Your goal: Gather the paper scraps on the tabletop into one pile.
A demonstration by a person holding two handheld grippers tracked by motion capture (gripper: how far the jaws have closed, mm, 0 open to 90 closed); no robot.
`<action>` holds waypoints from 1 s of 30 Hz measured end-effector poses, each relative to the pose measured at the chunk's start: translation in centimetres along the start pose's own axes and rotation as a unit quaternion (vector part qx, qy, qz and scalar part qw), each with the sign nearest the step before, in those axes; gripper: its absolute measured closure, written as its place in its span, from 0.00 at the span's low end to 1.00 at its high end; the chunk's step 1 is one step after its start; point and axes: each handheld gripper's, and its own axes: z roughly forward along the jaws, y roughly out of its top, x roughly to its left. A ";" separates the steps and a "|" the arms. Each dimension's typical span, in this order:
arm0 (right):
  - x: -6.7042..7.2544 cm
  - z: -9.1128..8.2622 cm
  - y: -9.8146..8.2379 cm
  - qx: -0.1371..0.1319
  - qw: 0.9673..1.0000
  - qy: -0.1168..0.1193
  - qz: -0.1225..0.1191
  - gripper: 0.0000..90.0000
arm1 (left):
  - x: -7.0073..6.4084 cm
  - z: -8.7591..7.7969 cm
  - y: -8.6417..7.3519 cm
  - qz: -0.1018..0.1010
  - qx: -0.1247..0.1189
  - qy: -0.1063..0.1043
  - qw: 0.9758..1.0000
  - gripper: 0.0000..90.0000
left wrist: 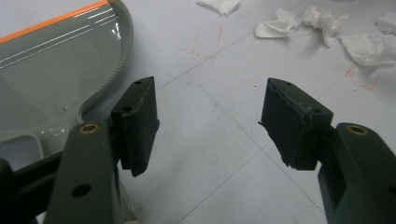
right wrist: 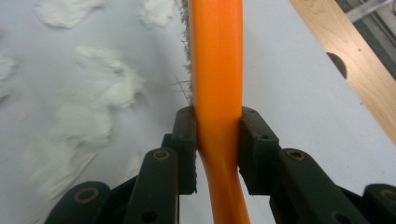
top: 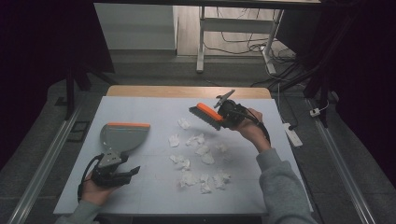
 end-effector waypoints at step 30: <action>3.4 0.8 2.0 0.014 0.997 -0.011 -0.077 0.79 | 0.0 -0.3 0.0 0.000 -0.005 -0.001 1.000 0.41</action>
